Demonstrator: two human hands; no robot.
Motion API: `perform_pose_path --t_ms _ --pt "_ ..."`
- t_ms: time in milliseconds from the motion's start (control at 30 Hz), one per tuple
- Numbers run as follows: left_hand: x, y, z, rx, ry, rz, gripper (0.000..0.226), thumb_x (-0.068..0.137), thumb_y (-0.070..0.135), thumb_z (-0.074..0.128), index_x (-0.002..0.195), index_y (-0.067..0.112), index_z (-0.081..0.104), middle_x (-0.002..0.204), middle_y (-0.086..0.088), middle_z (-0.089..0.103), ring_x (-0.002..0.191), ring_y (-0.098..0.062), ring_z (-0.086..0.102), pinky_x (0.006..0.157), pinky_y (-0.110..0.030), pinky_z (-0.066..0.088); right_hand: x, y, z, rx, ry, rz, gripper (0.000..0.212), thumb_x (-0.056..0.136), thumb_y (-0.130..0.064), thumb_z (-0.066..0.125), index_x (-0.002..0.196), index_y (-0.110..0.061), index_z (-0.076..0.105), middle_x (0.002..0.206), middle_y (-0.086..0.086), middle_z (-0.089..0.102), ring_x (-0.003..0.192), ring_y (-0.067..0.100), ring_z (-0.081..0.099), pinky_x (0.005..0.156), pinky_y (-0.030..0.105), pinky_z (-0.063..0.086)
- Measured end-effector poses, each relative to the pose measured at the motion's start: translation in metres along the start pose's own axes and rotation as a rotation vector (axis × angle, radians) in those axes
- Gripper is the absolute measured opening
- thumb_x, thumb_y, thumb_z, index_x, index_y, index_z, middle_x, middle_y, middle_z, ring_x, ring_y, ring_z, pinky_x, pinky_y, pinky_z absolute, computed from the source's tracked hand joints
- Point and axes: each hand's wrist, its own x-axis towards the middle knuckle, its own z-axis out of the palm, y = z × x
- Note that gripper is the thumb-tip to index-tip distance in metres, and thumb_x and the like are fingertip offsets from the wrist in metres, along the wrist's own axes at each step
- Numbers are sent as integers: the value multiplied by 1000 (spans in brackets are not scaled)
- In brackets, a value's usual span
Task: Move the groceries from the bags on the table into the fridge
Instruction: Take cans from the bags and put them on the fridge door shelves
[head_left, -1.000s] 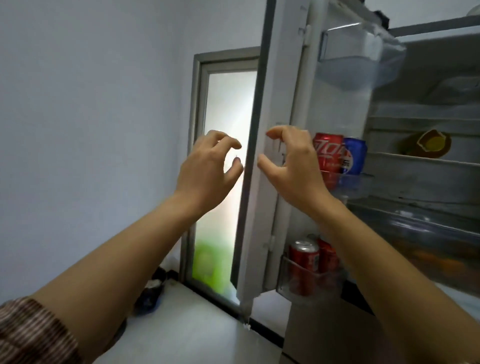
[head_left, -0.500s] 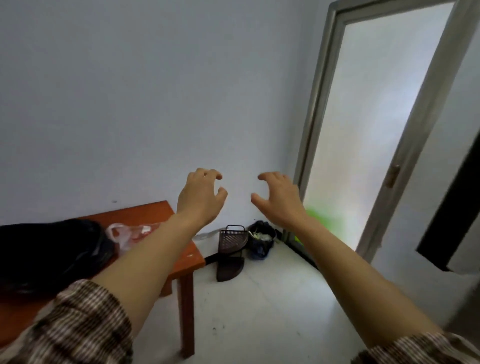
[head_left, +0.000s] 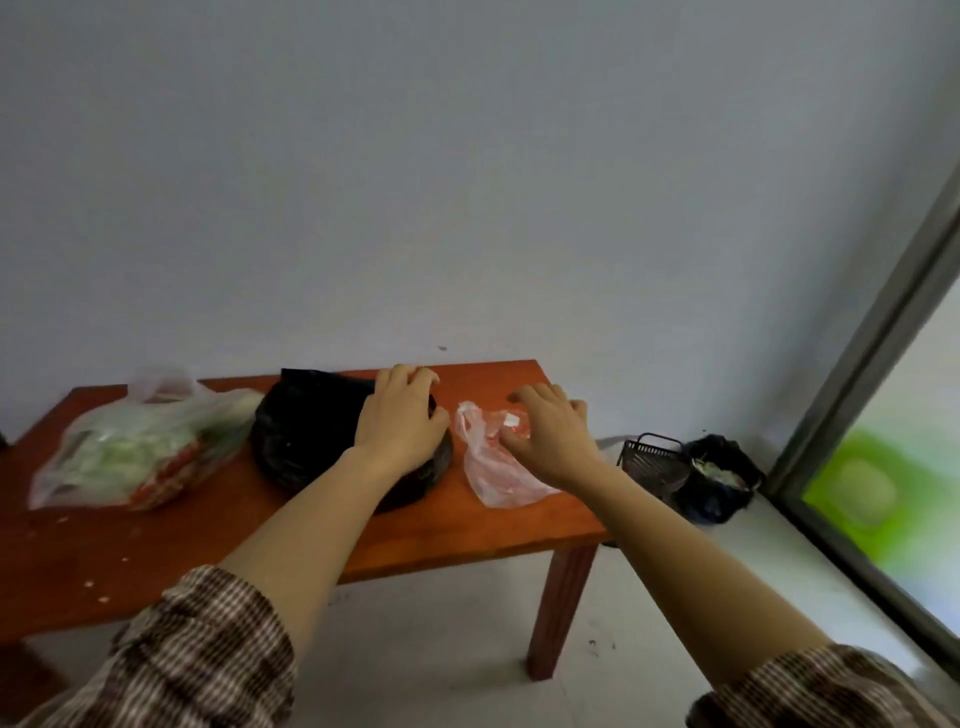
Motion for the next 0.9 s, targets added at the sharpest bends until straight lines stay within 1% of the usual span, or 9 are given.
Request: perform_pose_path --t_ms 100,267,367,433,533,633,767,833,900 --pt "29 -63 13 36 -61 -41 41 92 30 52 131 16 48 139 -6 42 133 -24 30 101 -40 40 45 -19 47 30 -40 -17 38 92 -41 49 123 -20 53 126 -2 54 119 20 44 97 42 31" --pt "69 -162 25 143 -153 -124 44 94 32 51 134 16 46 146 -8 35 140 -25 22 103 -42 38 111 -47 113 59 -184 -36 38 92 -37 50 124 -16 52 123 2 52 120 25 40 94 43 29" --pt "82 -215 30 170 -211 -178 44 94 32 51 135 16 45 147 -8 35 140 -25 22 103 -42 39 138 -65 146 47 -272 -64 41 93 -39 49 129 -18 49 127 0 51 122 24 39 97 42 28" --pt "89 -246 35 181 -256 -205 45 94 32 51 136 17 44 147 -8 33 140 -25 21 103 -42 38 153 -79 166 54 -314 -81 44 94 -39 49 133 -18 47 129 0 49 123 23 38 99 41 26" --pt "100 -286 48 170 -322 -230 48 95 35 49 139 18 40 150 -7 29 142 -25 17 105 -42 35 172 -99 197 90 -373 -87 44 96 -38 48 134 -16 46 129 1 49 122 23 38 102 41 27" --pt "116 -319 68 135 -400 -188 55 96 42 47 145 21 33 156 -6 20 145 -25 11 110 -44 30 188 -119 228 115 -448 -60 42 98 -37 46 134 -17 45 130 2 48 122 24 37 101 39 28" --pt "142 -353 97 148 -494 -31 64 96 50 41 151 31 16 161 2 1 147 -23 -2 115 -44 19 208 -145 267 153 -543 62 41 98 -32 46 135 -16 45 132 3 49 125 26 39 103 40 31" --pt "149 -367 108 167 -550 26 68 95 44 45 152 33 10 161 2 -7 148 -23 -7 116 -45 15 216 -155 287 165 -617 135 37 96 -30 48 130 -16 50 127 4 52 120 27 44 100 41 37" --pt "146 -383 117 134 -552 0 71 94 31 49 153 30 9 161 1 -8 147 -23 -9 116 -44 15 224 -165 306 193 -690 181 28 95 -28 49 119 -16 55 117 6 55 111 28 50 92 42 44"
